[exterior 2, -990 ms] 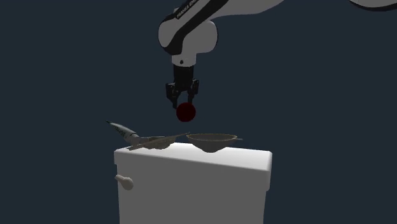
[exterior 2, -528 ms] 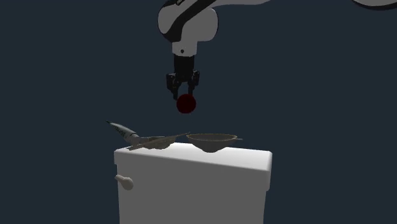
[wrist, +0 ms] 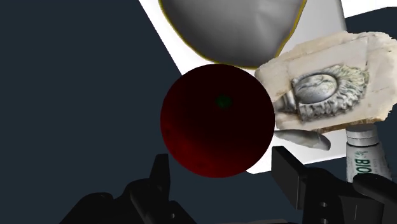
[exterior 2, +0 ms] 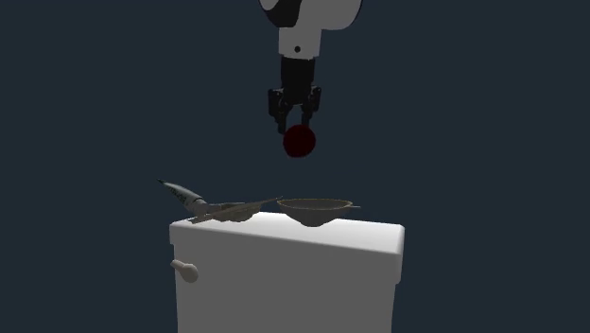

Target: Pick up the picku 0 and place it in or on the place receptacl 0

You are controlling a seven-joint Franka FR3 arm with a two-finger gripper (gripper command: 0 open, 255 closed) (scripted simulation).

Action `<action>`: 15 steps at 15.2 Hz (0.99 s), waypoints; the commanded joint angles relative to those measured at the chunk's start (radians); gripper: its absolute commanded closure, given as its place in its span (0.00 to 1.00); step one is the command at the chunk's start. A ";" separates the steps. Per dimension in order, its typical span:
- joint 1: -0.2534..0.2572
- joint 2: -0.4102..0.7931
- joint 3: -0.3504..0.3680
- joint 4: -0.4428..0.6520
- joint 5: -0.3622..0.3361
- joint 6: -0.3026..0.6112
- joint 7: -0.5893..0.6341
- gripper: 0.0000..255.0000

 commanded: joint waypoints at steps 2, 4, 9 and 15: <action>-0.001 -0.121 -0.014 -0.095 0.011 -0.023 -0.022 1.00; 0.000 -0.150 -0.017 -0.129 0.013 -0.018 -0.025 1.00; 0.000 -0.166 -0.018 -0.211 0.008 0.048 -0.014 1.00; -0.002 -0.178 -0.019 -0.302 0.001 0.126 -0.001 1.00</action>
